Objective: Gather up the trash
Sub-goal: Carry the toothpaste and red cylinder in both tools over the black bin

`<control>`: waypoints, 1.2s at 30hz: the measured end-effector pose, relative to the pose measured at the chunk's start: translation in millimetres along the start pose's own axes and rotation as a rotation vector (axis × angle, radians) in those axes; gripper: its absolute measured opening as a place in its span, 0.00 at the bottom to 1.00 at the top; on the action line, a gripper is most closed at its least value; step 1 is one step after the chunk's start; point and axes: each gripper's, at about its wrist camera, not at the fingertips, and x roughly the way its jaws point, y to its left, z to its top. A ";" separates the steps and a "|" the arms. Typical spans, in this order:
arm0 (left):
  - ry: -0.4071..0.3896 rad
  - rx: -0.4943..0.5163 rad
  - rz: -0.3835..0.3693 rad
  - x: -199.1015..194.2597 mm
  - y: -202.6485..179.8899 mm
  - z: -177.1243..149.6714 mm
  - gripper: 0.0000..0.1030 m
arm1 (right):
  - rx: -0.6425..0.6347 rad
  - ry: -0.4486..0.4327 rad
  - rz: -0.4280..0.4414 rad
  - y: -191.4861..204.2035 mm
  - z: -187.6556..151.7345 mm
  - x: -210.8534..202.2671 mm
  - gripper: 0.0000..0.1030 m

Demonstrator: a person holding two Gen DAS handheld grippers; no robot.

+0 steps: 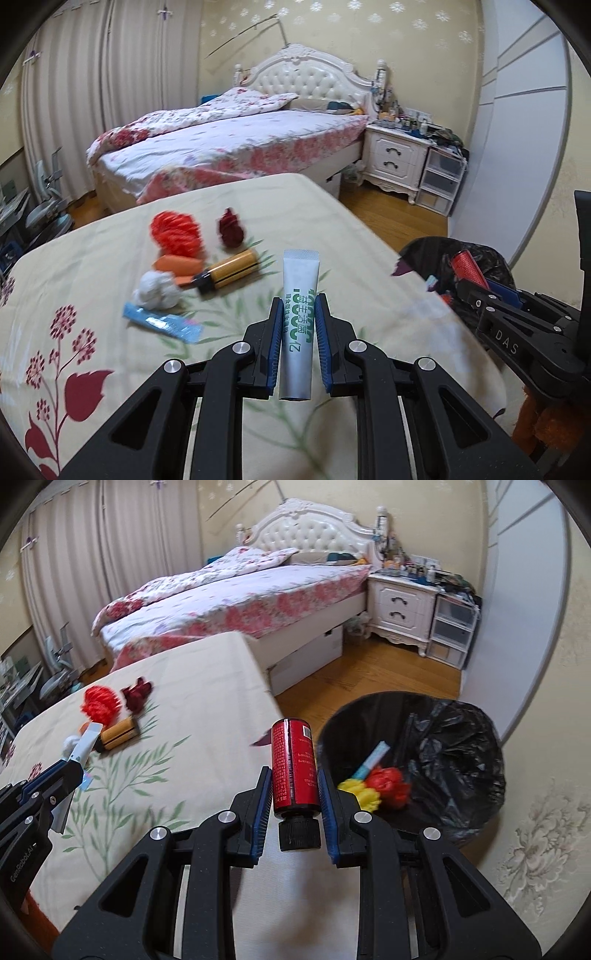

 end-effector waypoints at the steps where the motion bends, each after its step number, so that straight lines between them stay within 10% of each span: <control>1: -0.006 0.010 -0.012 1.9 -6.4 3.4 0.18 | 0.013 -0.004 -0.015 -7.8 1.8 0.7 0.24; 36: 0.014 0.229 -0.146 116.2 -152.4 56.8 0.18 | 0.237 -0.037 -0.265 -131.0 25.2 54.3 0.24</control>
